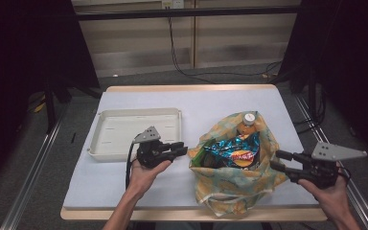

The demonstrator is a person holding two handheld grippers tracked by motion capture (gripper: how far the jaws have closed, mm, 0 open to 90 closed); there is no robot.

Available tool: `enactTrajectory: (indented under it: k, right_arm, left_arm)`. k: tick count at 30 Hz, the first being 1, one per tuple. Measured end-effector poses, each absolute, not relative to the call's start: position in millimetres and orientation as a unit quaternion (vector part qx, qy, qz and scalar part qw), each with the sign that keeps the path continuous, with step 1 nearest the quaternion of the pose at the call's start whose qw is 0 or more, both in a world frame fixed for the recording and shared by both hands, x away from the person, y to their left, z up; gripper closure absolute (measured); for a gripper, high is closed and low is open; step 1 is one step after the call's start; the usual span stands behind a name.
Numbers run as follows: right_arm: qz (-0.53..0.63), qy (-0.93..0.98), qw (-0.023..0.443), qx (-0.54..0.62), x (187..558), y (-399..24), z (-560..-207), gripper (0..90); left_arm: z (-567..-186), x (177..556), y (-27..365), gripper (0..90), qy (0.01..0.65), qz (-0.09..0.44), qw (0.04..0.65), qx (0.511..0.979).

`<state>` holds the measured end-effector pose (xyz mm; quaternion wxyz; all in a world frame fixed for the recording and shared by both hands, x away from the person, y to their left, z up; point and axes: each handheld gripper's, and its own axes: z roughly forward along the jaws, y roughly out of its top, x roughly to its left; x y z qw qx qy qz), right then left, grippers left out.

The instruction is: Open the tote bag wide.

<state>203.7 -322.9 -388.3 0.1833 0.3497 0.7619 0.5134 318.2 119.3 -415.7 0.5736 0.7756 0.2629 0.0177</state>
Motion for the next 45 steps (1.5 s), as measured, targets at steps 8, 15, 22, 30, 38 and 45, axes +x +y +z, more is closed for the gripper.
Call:
enactTrajectory:
  k: [8, 15, 22, 30, 38, 45]
  right_arm:
    - [0.517, 0.739, 0.211, 0.377, 255.3, -327.1, -374.8, 55.2]
    - [0.495, 0.744, 0.205, 0.399, 297.4, -320.2, -383.8, 54.5]
    - [0.515, 0.733, 0.191, 0.401, 310.7, -319.6, -388.0, 89.9]
    - [0.499, 0.725, 0.199, 0.432, 326.8, -321.9, -399.8, 90.0]
    - [0.468, 0.741, 0.189, 0.443, 323.2, -325.5, -423.9, 90.0]
    - [0.474, 0.740, 0.187, 0.440, 315.9, -327.2, -429.1, 90.0]
  left_arm:
    - [-402.8, 332.9, 91.3, 67.3, 0.241, 0.020, 0.583, 0.775]
    - [-396.8, 340.7, 62.1, 52.8, 0.217, 0.021, 0.570, 0.792]
    - [-396.7, 350.2, 44.4, 46.9, 0.200, 0.015, 0.560, 0.804]
    - [-397.2, 356.3, 30.1, 52.3, 0.199, 0.000, 0.553, 0.809]
    - [-406.5, 370.5, 47.1, 89.3, 0.228, -0.021, 0.575, 0.786]
    - [-412.5, 376.3, 51.8, 89.6, 0.249, -0.029, 0.578, 0.776]
